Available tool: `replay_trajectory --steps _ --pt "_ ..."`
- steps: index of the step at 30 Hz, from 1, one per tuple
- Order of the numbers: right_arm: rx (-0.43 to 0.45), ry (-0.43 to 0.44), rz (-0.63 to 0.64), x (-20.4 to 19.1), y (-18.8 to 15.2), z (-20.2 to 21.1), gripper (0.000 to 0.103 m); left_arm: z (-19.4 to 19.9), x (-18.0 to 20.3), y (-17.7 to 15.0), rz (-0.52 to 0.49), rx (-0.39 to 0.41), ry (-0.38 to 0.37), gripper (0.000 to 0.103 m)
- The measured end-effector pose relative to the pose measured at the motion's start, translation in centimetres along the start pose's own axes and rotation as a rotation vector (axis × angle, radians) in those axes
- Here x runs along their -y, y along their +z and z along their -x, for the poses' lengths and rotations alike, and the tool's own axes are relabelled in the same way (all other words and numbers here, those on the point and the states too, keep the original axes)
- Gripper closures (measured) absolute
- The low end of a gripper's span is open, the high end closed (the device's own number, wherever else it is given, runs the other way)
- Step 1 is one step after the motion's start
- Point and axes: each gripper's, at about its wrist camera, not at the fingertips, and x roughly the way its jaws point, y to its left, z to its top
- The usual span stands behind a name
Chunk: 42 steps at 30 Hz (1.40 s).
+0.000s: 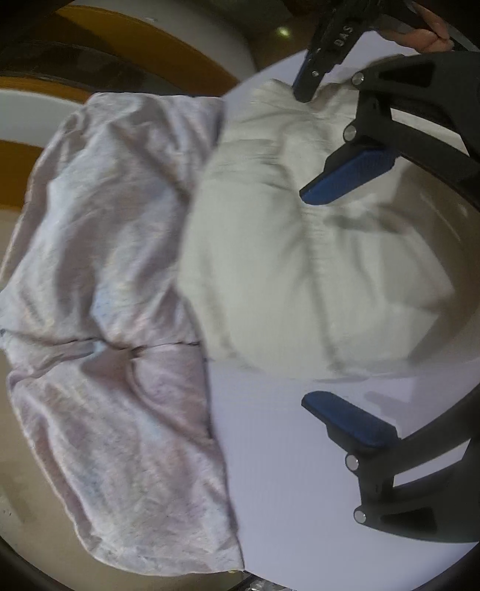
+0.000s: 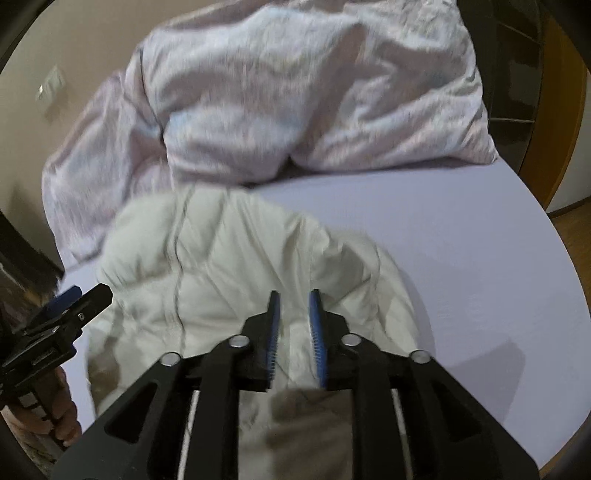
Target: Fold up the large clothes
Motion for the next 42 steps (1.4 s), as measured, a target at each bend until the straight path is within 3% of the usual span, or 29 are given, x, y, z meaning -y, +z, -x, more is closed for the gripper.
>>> replay_trajectory --steps 3,5,9,13,42 --pt "0.004 -0.008 0.014 -0.4 0.2 -0.5 0.066 -0.4 0.0 1.1 0.008 0.004 0.004 0.003" --pt "-0.002 -0.038 0.041 -0.7 -0.1 -1.2 0.064 -1.1 0.6 1.2 -0.019 -0.015 0.008 0.003" --pt "-0.019 -0.086 0.076 -0.3 -1.2 -2.7 0.064 -2.7 2.0 -0.1 -0.078 -0.055 0.008 0.003" --pt "0.001 -0.107 0.113 -0.2 -2.2 -3.2 0.064 -3.5 3.1 -1.0 -0.115 -0.043 0.036 0.002" --pt "0.054 -0.080 0.085 0.6 -3.2 -5.8 0.063 -6.3 3.7 -2.5 -0.126 0.024 0.112 0.002"
